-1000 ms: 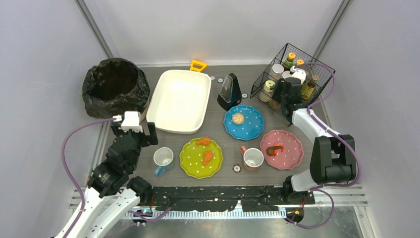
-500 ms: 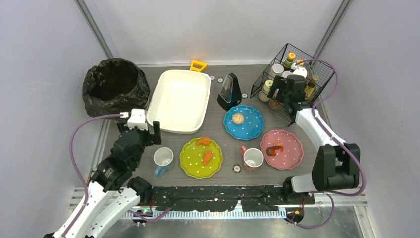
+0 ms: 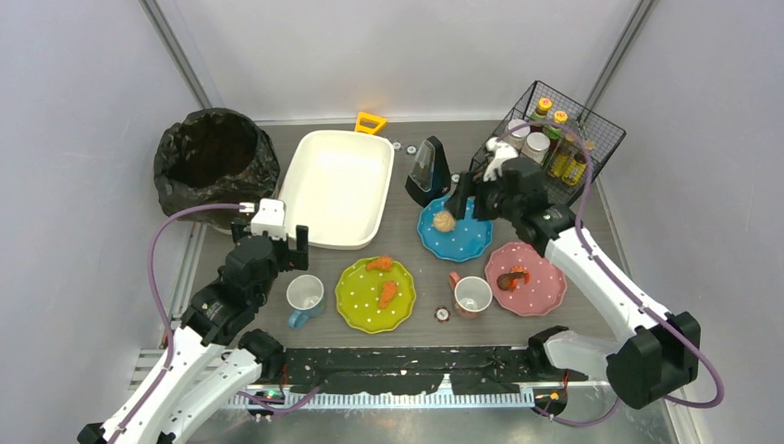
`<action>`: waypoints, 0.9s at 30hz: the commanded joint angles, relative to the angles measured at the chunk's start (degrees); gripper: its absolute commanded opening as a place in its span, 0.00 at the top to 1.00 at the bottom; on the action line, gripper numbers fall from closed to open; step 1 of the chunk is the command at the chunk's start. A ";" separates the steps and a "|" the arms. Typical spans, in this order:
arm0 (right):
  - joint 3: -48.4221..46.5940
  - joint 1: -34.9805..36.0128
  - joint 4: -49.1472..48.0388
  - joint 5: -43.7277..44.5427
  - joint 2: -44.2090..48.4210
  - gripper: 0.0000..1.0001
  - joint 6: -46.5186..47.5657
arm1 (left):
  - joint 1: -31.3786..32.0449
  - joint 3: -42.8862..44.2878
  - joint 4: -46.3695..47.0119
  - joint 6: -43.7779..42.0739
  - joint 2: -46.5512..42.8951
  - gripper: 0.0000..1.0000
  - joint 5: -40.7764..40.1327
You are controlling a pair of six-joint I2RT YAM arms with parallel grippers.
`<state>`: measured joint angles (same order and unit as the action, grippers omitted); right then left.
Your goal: Clear the kitchen counter
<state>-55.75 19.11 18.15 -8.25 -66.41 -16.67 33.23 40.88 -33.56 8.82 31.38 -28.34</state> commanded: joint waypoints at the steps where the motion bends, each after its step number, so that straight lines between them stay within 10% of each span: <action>1: -2.94 8.87 9.00 -2.78 -0.50 0.17 -1.56 | -0.26 1.17 1.37 0.57 0.09 0.04 -0.23; 13: -1.94 24.75 7.49 -3.12 -13.92 0.33 -10.37 | -0.22 0.78 1.41 0.42 -1.95 0.04 -1.60; 27: 1.46 27.38 4.30 -2.91 -25.02 0.47 -13.75 | -0.37 0.76 1.45 0.23 -2.56 0.04 -2.52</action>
<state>-55.37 46.33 24.80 -11.07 -90.78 -29.23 33.23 40.88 -33.63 8.80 29.56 -29.19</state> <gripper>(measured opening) 0.542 0.957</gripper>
